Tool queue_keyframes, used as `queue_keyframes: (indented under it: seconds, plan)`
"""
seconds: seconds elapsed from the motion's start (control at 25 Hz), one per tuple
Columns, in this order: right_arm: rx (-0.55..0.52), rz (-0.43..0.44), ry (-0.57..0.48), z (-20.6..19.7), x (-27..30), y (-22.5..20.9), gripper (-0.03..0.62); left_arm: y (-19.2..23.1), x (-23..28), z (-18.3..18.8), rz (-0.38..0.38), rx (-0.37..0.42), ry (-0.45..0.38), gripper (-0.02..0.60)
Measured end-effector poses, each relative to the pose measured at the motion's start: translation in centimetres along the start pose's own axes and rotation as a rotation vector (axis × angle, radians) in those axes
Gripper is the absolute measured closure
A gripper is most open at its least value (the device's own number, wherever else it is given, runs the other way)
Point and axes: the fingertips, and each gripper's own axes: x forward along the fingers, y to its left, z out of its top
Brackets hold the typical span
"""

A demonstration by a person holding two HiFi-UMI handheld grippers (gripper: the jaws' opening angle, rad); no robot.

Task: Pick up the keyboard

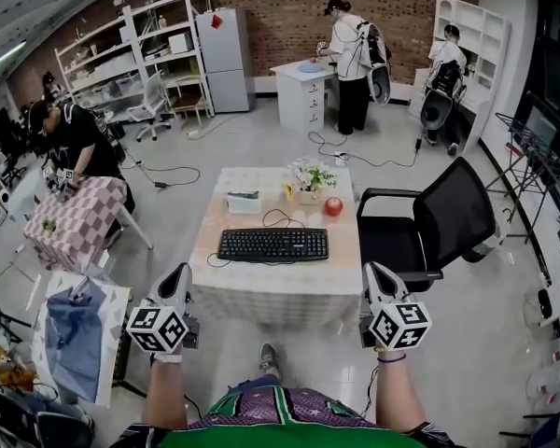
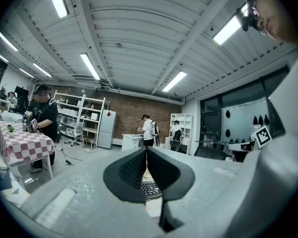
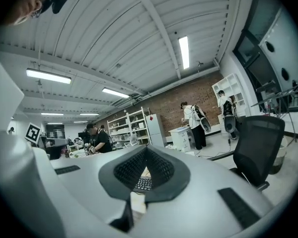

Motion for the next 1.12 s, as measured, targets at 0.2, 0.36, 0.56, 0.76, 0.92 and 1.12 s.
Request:
queue_keyframes:
  seconds: [0.2,0.36,0.56,0.76,0.92,1.12]
  plan:
    - [-0.028,-0.005,0.05,-1.3,2.8,-0.9,0.594,1.5,3.1,-1.1,0.007,-0.015,0.011,0.563]
    - [-0.082,-0.02,0.07,-0.4,5.9,-1.2,0.594,3.3,6.7,-1.3,-0.009,-0.027,0.009,0.563]
    - [-0.128,-0.031,0.072,1.4,10.1,-1.0,0.594,5.9,11.0,-1.0,-0.021,0.009,0.01,0.561]
    - [-0.148,-0.017,0.057,3.1,15.6,0.0,0.594,9.0,15.4,-0.8,-0.05,-0.006,0.024,0.561]
    - [-0.145,-0.022,0.025,4.1,18.7,0.5,0.59,10.9,18.3,0.2,-0.096,-0.037,0.006,0.558]
    - [-0.112,-0.004,0.039,4.1,21.0,0.5,0.391,11.7,20.8,0.9,-0.147,-0.06,0.006,0.36]
